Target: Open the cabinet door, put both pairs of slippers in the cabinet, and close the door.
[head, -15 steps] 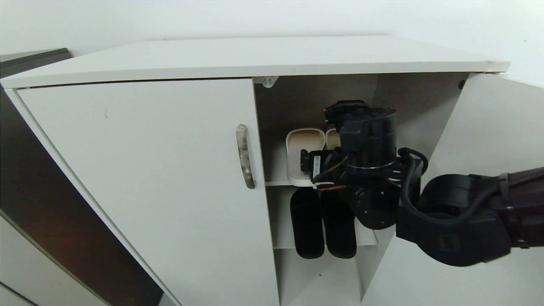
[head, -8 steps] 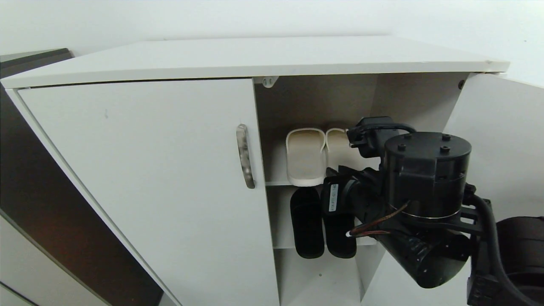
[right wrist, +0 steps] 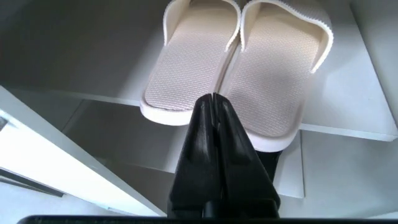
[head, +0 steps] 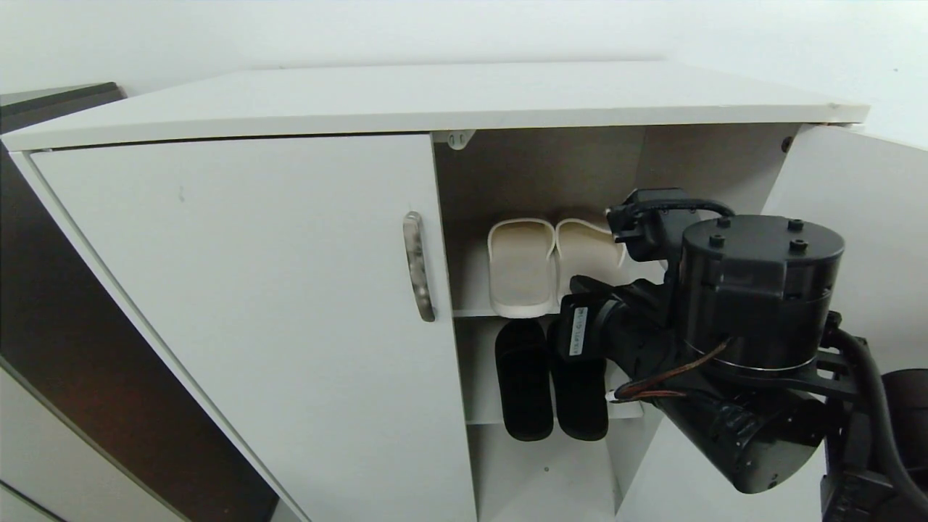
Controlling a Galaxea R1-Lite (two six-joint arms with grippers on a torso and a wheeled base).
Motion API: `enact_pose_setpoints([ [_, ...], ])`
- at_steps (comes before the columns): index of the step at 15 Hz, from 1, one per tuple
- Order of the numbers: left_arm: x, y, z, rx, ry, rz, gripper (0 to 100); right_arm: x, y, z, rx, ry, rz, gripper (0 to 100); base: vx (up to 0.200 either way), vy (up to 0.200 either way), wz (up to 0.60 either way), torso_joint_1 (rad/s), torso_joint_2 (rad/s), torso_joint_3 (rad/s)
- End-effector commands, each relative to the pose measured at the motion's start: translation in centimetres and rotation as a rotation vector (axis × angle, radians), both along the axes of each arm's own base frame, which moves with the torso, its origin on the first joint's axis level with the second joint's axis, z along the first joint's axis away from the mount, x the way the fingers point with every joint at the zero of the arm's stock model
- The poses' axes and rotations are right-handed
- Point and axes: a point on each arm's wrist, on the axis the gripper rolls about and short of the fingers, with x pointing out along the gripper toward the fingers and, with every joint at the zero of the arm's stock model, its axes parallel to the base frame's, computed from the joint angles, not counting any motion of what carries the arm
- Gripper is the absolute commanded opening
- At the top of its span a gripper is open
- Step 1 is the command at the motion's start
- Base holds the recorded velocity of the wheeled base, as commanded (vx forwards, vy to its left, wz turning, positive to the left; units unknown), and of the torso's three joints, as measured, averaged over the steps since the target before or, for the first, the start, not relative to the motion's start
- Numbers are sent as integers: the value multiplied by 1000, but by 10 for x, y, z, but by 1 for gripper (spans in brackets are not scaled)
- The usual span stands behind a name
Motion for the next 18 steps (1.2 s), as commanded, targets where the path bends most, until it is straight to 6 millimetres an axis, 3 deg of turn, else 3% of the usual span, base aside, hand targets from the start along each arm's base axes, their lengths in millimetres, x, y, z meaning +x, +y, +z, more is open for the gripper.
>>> enact_pose_setpoints([
  [1, 0, 0, 0, -1, 0, -1, 0, 0, 1, -1, -3, 3, 0, 0, -200, 0, 0, 2, 2, -2],
  [18, 0, 0, 0, -4, 1, -3, 0, 5, -10, -24, -59, 44, 40, 0, -200, 0, 0, 2, 1, 1],
])
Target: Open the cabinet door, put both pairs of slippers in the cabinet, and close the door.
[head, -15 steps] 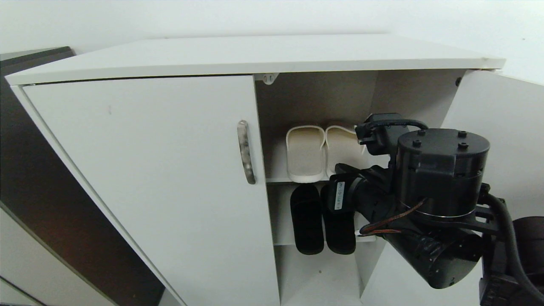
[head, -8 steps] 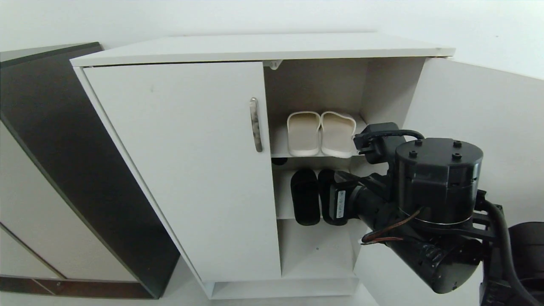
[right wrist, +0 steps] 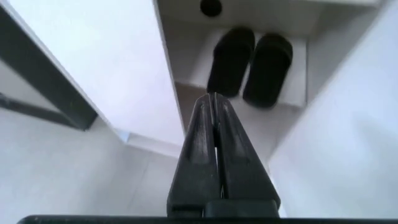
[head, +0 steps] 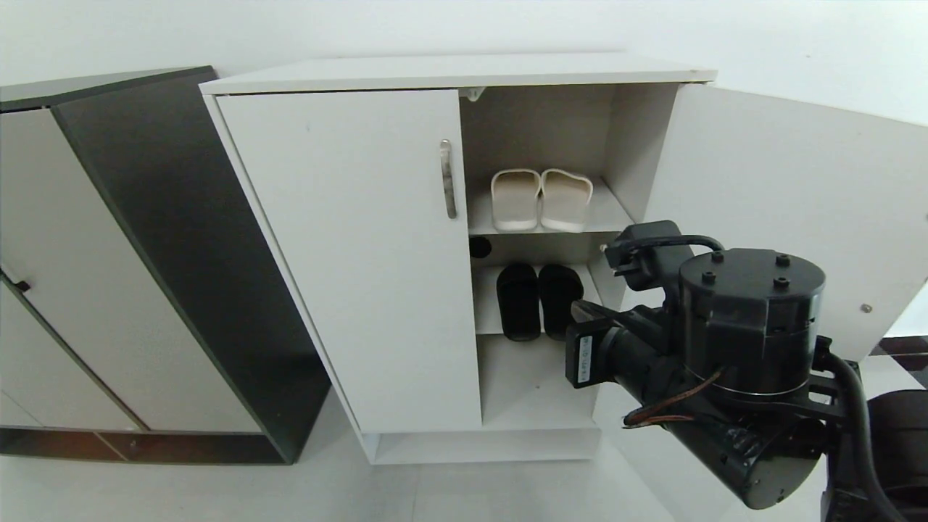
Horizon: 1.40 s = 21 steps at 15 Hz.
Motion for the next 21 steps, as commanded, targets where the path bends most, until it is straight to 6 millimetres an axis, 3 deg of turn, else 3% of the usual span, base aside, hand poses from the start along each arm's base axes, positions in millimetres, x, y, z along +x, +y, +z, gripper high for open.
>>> enact_pose_setpoints([
  [1, 0, 0, 0, 0, 0, 1, 0, 2, -1, -2, -6, 4, -8, 0, -200, 0, 0, 2, 2, 2],
  [3, 0, 0, 0, 0, 0, 1, 0, 2, -2, -4, -15, 9, -10, 0, -200, 0, 0, 0, 5, 5],
  [21, 0, 0, 0, -3, 0, 1, 0, 0, -3, -12, -35, 29, 13, 0, 0, 0, 0, 0, 0, 0],
])
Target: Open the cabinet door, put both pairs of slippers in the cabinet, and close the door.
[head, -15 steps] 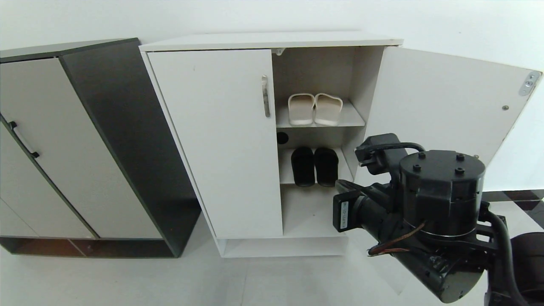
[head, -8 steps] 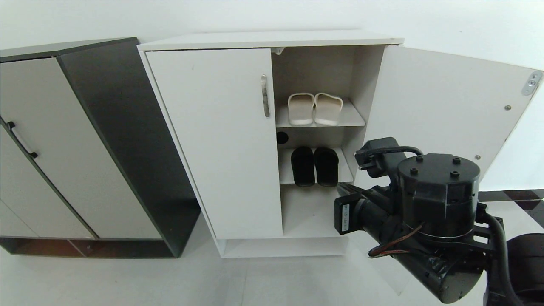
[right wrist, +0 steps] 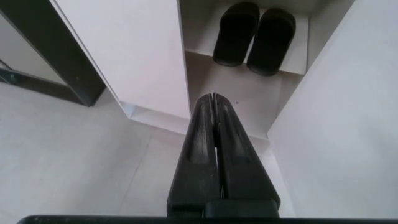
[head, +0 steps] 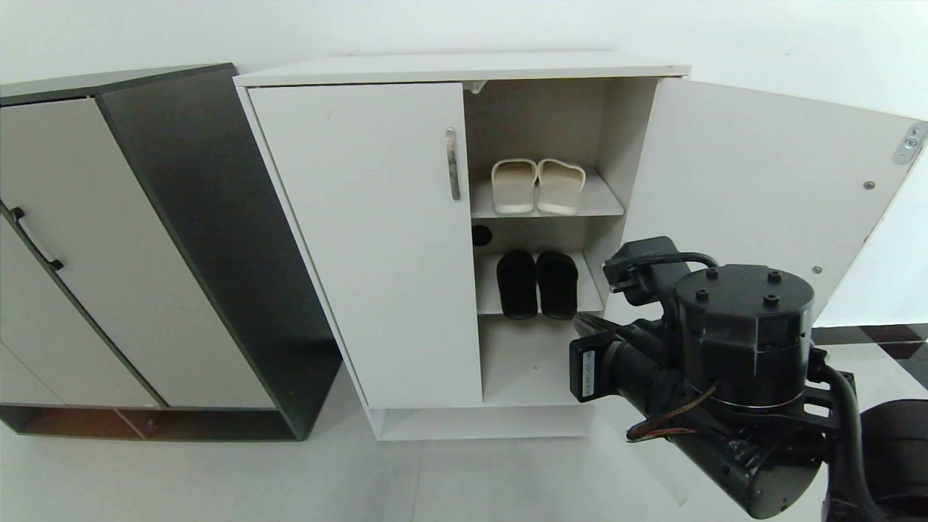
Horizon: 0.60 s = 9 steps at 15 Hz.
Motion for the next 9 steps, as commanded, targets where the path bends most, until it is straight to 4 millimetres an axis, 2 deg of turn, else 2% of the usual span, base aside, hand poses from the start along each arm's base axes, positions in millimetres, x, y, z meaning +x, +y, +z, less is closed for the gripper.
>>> enact_pose_setpoints([
  [1, 0, 0, 0, 0, -1, 1, 0, 1, 1, -1, -3, 3, 0, 0, 0, 0, 0, 0, 0, 0],
  [5, 0, 0, 0, 0, -1, 1, 0, 1, 0, 0, 0, 1, -1, 0, 0, 0, 0, 17, -191, -295],
  [9, 0, 0, 0, 0, -1, 1, 0, 1, 0, -1, -3, 3, -1, 0, 0, 0, 0, 58, -527, -360],
])
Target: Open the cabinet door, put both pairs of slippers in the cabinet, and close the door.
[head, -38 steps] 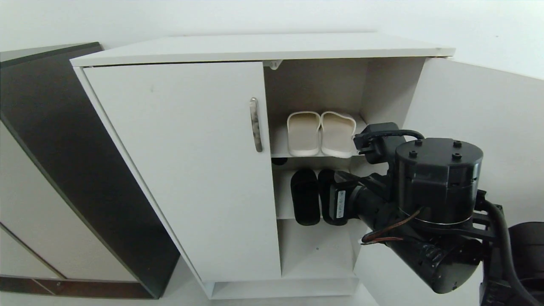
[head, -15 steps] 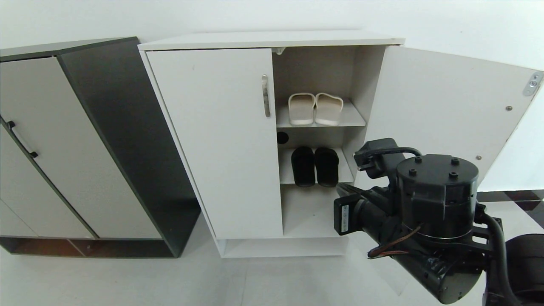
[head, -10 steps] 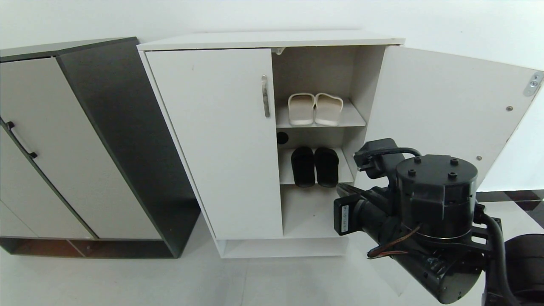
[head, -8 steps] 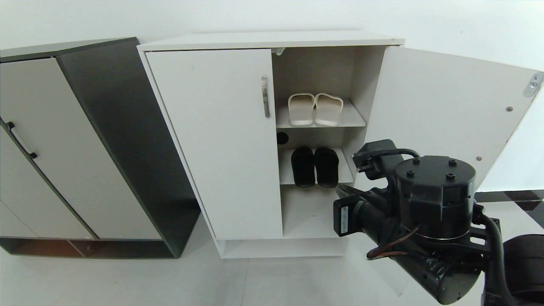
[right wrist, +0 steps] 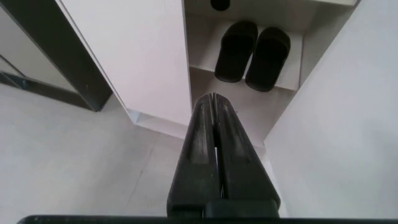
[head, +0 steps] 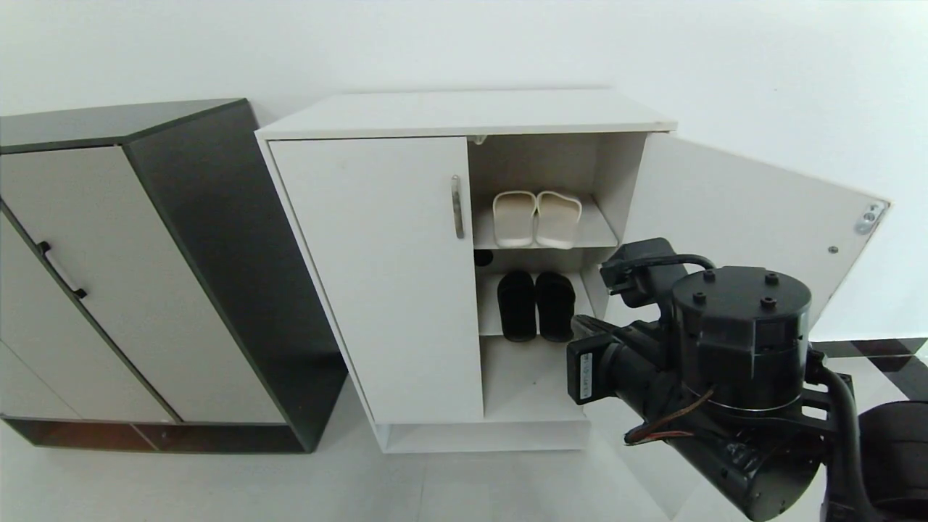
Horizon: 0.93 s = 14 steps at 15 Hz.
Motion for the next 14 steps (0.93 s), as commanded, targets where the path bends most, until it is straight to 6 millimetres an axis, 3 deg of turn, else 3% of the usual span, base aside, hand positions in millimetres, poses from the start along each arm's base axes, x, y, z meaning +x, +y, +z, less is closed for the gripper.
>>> enact_pose_setpoints([
  [1, 0, 0, 0, -1, 0, 0, 0, 0, 0, -1, -2, 1, -1, 0, 0, 0, 0, 115, -456, -364],
  [14, 0, 0, 0, -4, -1, 3, 0, 0, 0, -1, -3, 1, 0, 0, 0, 0, 0, 163, -480, -323],
])
